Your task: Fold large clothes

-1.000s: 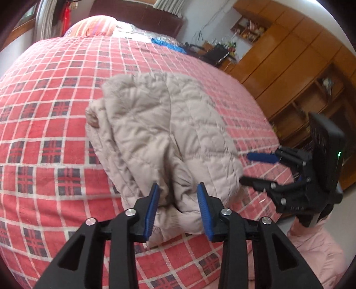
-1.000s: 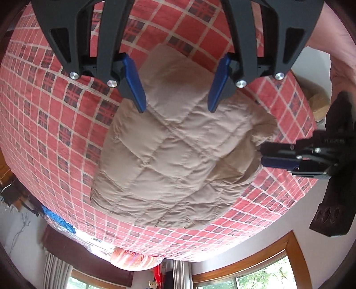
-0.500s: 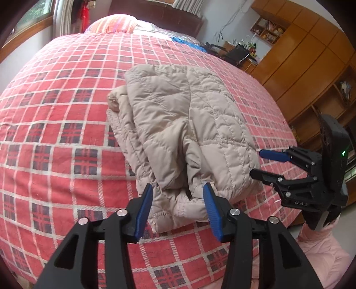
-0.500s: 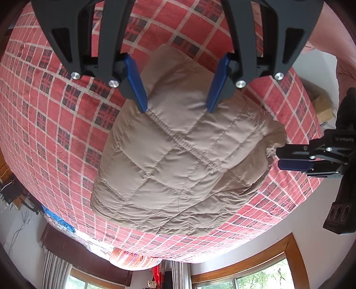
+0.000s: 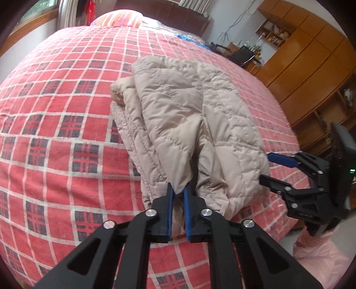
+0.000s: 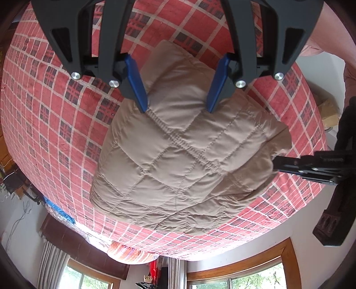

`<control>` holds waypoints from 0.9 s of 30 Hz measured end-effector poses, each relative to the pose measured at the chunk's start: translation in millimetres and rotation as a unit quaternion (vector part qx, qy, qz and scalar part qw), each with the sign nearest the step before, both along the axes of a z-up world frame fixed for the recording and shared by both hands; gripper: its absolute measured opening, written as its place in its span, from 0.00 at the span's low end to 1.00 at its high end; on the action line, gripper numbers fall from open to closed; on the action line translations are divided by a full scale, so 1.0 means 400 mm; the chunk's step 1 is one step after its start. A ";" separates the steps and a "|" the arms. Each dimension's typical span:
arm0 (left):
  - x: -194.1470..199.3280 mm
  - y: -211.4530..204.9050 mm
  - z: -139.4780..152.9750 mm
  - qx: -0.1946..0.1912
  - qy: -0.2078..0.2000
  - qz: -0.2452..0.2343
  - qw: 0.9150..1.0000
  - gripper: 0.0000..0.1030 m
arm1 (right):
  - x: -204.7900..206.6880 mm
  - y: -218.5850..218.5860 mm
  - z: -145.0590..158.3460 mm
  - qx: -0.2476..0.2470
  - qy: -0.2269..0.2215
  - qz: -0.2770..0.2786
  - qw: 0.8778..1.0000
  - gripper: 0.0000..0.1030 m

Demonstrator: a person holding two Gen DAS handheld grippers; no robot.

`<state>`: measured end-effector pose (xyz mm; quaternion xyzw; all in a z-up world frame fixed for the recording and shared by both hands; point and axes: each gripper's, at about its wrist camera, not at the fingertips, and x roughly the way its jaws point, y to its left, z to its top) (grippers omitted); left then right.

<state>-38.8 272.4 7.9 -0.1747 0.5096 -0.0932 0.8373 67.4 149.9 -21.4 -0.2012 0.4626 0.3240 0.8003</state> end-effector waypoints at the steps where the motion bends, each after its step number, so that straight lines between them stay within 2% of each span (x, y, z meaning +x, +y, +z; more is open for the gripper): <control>1: -0.006 0.002 0.009 -0.002 -0.005 -0.002 1.000 0.07 | 0.001 -0.004 0.003 0.007 0.005 0.000 1.000 0.54; 3: -0.017 0.007 0.017 -0.002 -0.012 -0.006 1.000 0.07 | 0.012 -0.020 0.008 0.032 0.034 0.000 0.999 0.54; 6: -0.017 0.007 -0.019 0.011 0.004 -0.015 1.000 0.07 | 0.036 -0.047 -0.004 0.061 0.081 -0.006 0.995 0.54; 10: 0.014 0.021 -0.105 0.009 0.041 -0.016 0.999 0.06 | 0.066 -0.056 -0.053 0.058 0.109 -0.019 0.992 0.55; 13: 0.029 0.031 -0.141 -0.011 0.053 -0.018 0.998 0.06 | 0.063 -0.044 -0.069 0.052 0.104 -0.015 0.993 0.57; 17: 0.020 0.048 -0.107 -0.027 0.045 -0.026 0.998 0.09 | 0.059 -0.045 -0.064 0.052 0.100 -0.013 0.994 0.57; 21: 0.004 0.095 -0.037 -0.039 0.009 -0.023 0.999 0.28 | 0.064 -0.087 -0.023 0.080 0.115 -0.011 0.990 0.55; 23: 0.018 0.120 -0.008 -0.055 -0.001 -0.015 0.998 0.28 | 0.073 -0.105 -0.007 0.090 0.119 -0.017 0.989 0.55; 25: 0.050 0.139 -0.003 -0.045 0.005 0.005 0.999 0.31 | 0.089 -0.117 0.003 0.093 0.116 -0.028 0.988 0.55; 27: 0.090 0.164 -0.013 -0.063 0.016 0.025 0.998 0.32 | 0.099 -0.121 0.002 0.090 0.114 -0.041 0.989 0.55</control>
